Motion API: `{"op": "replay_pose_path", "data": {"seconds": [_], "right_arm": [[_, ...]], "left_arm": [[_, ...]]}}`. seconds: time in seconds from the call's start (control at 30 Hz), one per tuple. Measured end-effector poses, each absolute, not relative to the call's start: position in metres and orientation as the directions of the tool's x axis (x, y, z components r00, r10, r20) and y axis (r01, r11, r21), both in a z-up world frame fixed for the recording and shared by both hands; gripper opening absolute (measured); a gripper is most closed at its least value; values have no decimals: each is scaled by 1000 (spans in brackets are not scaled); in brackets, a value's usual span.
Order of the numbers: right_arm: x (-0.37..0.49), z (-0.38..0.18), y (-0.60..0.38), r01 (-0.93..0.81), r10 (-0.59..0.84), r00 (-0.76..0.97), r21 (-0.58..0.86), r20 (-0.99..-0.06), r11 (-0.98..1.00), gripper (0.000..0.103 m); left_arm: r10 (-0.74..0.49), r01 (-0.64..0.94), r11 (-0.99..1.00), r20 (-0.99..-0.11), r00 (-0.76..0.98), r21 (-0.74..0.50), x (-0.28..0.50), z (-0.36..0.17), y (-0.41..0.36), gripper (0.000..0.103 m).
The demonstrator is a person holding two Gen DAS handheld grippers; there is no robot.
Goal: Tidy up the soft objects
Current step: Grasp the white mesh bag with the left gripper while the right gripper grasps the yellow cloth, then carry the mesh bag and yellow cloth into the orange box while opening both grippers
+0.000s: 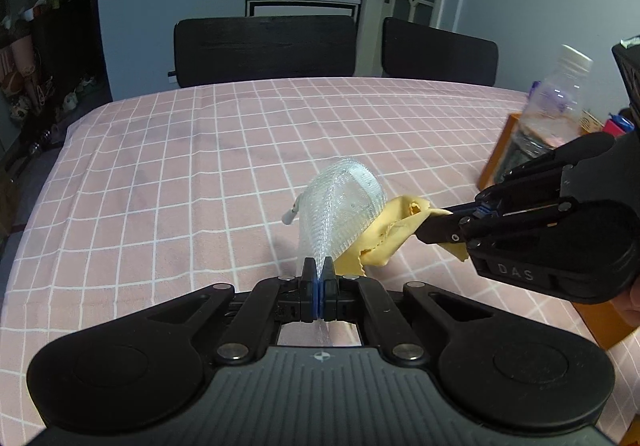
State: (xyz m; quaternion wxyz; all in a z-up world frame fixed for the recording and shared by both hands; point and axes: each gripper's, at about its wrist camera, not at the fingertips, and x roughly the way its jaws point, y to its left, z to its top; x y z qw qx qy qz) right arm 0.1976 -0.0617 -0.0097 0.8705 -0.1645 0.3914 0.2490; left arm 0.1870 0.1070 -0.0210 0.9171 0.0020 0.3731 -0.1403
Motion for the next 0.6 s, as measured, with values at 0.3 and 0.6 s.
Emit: {"op": "replay_pose_path", "data": {"seconds": [0.3, 0.6], "right_arm": [[140, 34, -109, -563, 283, 603, -146, -746, 814, 0], [98, 88, -203, -468, 212, 670, -183, -711, 865, 0]], "left_arm": [[-310, 368, 927, -697, 646, -71, 144, 6, 69, 0], [-450, 535, 840, -667, 594, -90, 116, 48, -2, 0]]}}
